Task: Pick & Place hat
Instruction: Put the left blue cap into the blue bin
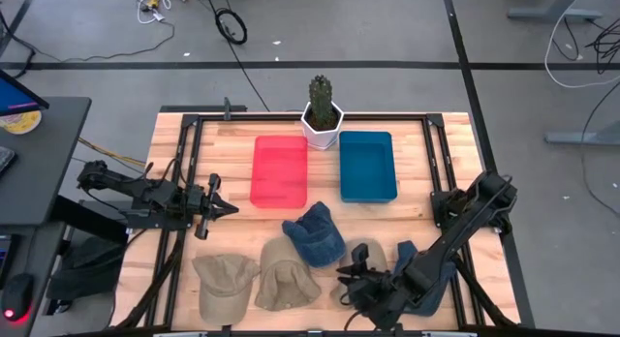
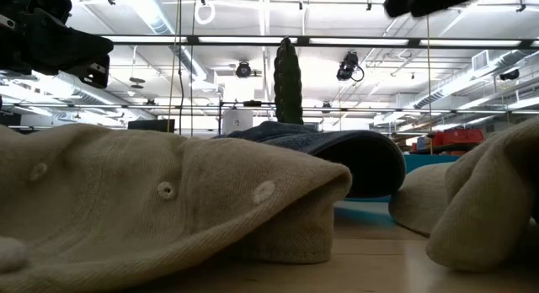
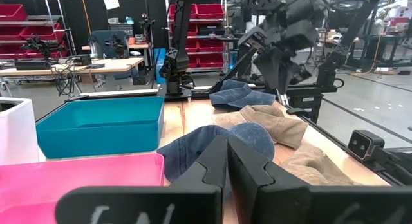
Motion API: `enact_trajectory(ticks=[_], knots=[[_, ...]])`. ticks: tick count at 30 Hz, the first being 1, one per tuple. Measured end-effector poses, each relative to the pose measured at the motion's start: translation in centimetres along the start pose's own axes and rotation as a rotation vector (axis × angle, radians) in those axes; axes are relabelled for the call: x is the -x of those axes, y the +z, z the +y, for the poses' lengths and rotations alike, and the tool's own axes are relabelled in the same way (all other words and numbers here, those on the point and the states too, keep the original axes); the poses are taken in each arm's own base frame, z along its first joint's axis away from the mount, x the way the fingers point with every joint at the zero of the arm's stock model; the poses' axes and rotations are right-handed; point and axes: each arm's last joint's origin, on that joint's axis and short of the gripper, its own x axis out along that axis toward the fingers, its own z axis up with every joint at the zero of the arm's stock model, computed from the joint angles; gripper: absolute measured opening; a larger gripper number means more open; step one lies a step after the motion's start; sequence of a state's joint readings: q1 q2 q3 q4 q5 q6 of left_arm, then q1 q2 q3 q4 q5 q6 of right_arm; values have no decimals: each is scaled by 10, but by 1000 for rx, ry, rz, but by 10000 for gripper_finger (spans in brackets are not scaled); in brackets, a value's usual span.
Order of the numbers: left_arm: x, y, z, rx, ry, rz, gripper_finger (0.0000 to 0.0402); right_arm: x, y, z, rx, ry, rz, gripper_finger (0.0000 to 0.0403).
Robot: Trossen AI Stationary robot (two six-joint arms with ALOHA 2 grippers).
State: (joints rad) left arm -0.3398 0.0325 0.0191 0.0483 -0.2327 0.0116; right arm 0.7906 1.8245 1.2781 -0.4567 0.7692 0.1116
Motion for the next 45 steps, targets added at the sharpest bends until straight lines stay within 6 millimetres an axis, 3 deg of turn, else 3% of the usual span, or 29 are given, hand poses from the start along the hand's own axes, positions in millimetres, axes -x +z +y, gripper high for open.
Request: enact_trajectory(ticks=[8,12,16,21,29,33,39,45], knots=[[0,0,0,0,0,0,18,-22,-10,7,64,-53,63,298],[0,0,0,0,0,0,19,-37,-17,13,108,-55,109,360],[0,0,0,0,0,0,19,-50,-23,16,150,-86,140,389],[0,0,0,0,0,0,18,-66,-31,17,184,-198,175,386],[0,0,0,0,0,0,18,-81,-35,7,145,-253,207,336],[0,0,0,0,0,0,18,-84,-35,4,130,-257,205,250],[0,0,0,0,0,0,18,-82,-34,5,149,-276,200,36],[0,0,0,0,0,0,19,-76,-27,6,171,-325,167,16]])
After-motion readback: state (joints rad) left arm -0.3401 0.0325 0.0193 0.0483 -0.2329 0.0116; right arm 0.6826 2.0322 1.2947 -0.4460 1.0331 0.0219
